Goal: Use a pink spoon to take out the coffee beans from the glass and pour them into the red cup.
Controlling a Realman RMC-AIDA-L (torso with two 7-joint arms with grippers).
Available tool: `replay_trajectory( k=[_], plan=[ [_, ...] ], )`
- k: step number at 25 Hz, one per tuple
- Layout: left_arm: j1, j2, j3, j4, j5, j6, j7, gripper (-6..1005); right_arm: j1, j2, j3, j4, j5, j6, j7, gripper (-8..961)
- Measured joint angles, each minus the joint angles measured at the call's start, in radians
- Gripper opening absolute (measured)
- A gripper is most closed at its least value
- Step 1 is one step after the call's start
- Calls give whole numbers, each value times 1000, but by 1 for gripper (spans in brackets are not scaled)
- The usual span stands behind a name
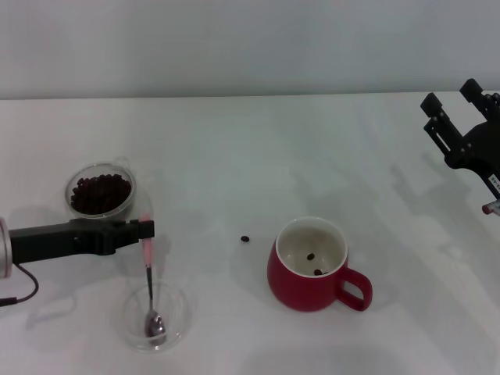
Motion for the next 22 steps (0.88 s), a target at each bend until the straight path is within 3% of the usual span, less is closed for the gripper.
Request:
replay_trajectory(
  k=[6, 17, 22],
  plan=[
    [3, 0, 0, 0, 1, -21, 1, 146, 1, 0, 0, 1, 1, 1, 0, 679],
    [2, 0, -6, 6, 1, -40, 3, 414, 5, 0, 0, -8, 4, 1, 0, 679],
    [5, 10, -16, 21, -6, -44, 47, 412, 8, 0, 0, -10, 5, -2, 0, 679]
  ],
)
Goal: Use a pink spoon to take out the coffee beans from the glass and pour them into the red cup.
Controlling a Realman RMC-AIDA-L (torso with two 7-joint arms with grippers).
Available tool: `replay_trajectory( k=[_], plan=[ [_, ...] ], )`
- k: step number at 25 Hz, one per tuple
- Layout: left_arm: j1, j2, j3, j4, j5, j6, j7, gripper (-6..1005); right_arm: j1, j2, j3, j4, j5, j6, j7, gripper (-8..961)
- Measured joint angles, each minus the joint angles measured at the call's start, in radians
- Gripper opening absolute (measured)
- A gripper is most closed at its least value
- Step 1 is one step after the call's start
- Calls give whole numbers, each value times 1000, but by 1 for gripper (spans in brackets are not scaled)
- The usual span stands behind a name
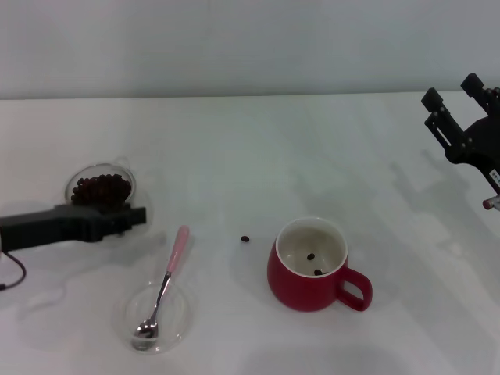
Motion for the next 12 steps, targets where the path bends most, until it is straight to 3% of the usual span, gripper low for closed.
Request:
replay_trajectory(
  k=[3, 12],
  plan=[
    [21, -2, -50, 49, -5, 15, 67, 419, 1, 0, 0, -1, 0, -15, 0, 679],
    [101, -65, -302, 213, -26, 88, 260, 441, 6, 0, 0, -8, 0, -94, 0, 679]
  ],
)
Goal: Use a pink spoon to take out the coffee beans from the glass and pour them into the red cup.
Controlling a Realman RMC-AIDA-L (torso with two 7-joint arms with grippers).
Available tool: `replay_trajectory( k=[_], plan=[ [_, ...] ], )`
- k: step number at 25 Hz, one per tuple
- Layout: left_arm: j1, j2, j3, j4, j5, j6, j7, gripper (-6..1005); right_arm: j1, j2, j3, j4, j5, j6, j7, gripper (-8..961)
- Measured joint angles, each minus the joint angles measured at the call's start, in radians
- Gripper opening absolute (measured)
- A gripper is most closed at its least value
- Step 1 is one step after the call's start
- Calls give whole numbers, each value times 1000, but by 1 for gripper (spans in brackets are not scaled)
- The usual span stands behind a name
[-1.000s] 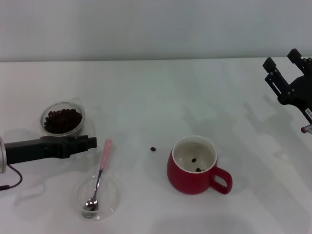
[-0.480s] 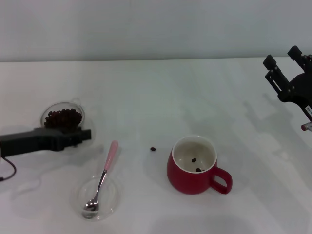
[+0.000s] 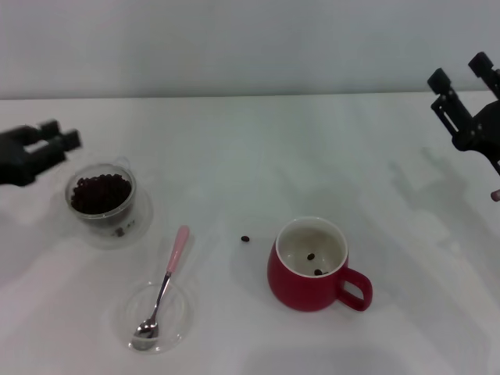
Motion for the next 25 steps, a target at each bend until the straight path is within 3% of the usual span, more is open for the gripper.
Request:
replay_trajectory(
  k=[7, 8, 12, 19, 25],
  plan=[
    [55, -16, -70, 0, -101, 8, 158, 455, -5, -1, 0, -4, 0, -89, 0, 679],
    [87, -37, -120, -1, -131, 3, 254, 455, -6, -2, 0, -4, 0, -103, -3, 679],
    [106, -63, -232, -48, -142, -12, 369, 455, -12, -2, 0, 1, -1, -147, -39, 679],
    [121, -66, -445, -243, -212, -26, 649, 456, -34, -2, -1, 7, -1, -192, -89, 679],
    [151, -68, -477, -329, -314, -28, 814, 456, -44, -2, 5, -3, 14, -194, -92, 679]
  ],
)
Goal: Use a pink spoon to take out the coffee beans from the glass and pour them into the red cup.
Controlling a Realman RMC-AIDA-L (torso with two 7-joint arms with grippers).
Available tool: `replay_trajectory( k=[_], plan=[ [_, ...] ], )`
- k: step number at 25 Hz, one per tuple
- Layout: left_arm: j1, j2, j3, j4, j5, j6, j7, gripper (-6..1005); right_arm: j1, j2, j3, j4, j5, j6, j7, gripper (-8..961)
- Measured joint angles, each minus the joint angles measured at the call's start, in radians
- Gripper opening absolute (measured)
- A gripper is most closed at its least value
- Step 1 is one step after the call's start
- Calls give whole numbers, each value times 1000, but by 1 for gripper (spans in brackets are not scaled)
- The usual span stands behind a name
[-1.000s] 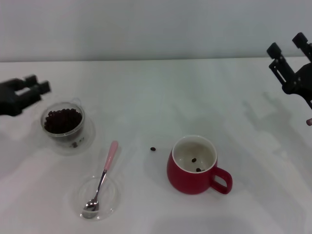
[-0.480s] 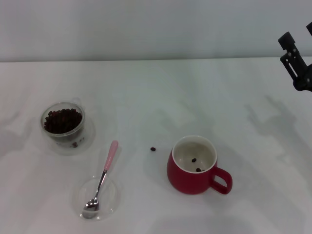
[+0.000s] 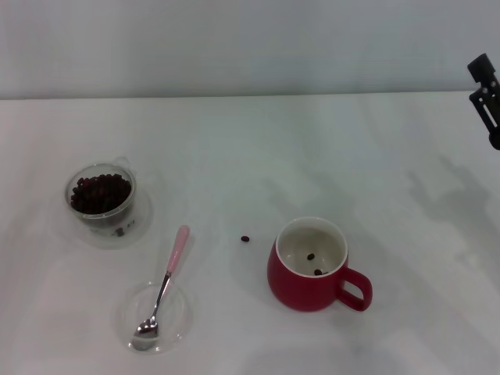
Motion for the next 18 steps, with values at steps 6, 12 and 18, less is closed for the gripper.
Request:
replay_trajectory(
  k=[6, 12, 18],
  plan=[
    [14, -2, -1, -172, -199, 1, 267, 456, -19, -2, 19, -7, 17, -4, -2, 679],
    [8, -6, 4, -337, -338, 10, 445, 456, -44, -2, 20, -13, 25, -5, -26, 679],
    [-2, -8, 0, -400, -387, 56, 459, 456, -79, -4, 11, -26, 22, -43, -44, 679]
  ],
)
